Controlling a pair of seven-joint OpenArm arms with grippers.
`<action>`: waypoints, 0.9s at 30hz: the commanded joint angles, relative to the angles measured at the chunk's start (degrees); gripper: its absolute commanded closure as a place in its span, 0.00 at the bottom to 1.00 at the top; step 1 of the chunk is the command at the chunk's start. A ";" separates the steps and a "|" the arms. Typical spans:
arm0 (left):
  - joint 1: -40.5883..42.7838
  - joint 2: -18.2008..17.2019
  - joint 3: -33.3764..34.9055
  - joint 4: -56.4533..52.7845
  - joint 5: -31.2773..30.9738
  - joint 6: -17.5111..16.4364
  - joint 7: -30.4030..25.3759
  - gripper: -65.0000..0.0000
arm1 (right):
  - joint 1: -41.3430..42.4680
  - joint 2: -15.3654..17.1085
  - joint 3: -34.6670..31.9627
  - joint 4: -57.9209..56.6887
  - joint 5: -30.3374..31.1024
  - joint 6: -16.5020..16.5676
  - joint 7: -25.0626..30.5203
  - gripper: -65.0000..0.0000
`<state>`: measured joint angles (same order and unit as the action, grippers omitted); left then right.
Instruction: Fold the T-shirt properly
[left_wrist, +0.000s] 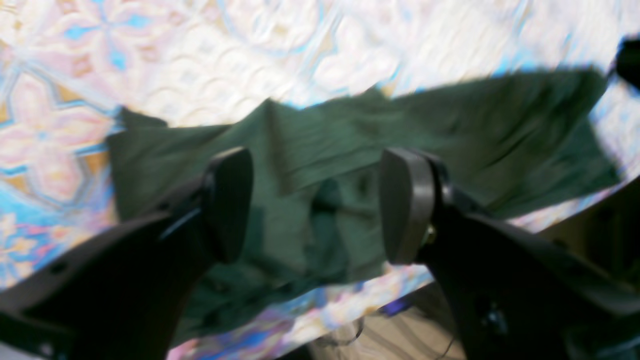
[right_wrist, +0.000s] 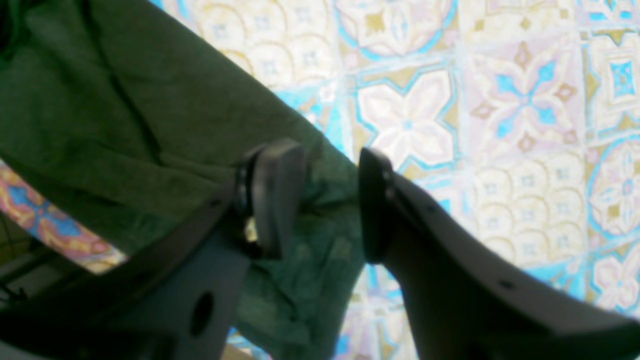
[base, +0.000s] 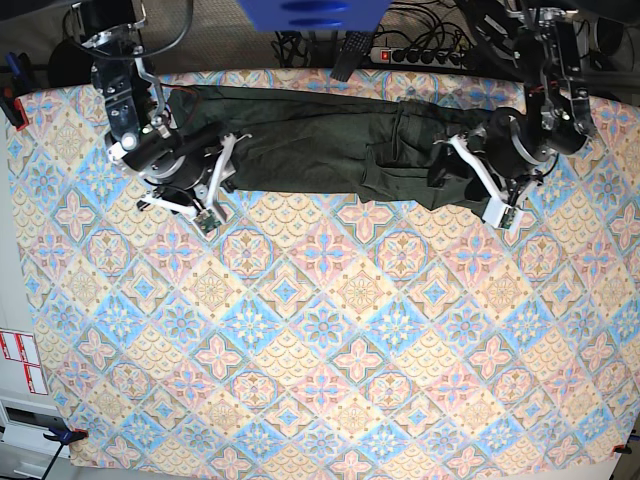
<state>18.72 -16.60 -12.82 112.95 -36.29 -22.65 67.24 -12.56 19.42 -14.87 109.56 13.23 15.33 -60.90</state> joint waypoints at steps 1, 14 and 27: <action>-0.30 -2.52 1.35 -2.84 -0.41 -0.07 -0.39 0.40 | 0.56 0.76 1.12 1.08 -0.44 -0.17 0.73 0.68; -13.31 2.31 11.81 -21.39 -0.59 -0.07 -0.83 0.40 | -3.93 0.84 8.59 0.64 -0.36 -0.08 0.55 0.68; -17.01 9.26 18.58 -18.75 -0.94 -0.07 -0.65 0.44 | -7.62 0.84 11.84 0.55 0.00 -0.08 -1.56 0.67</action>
<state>2.13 -7.07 6.13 91.79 -36.32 -22.50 67.13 -20.34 19.81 -3.46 109.30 12.86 15.22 -63.18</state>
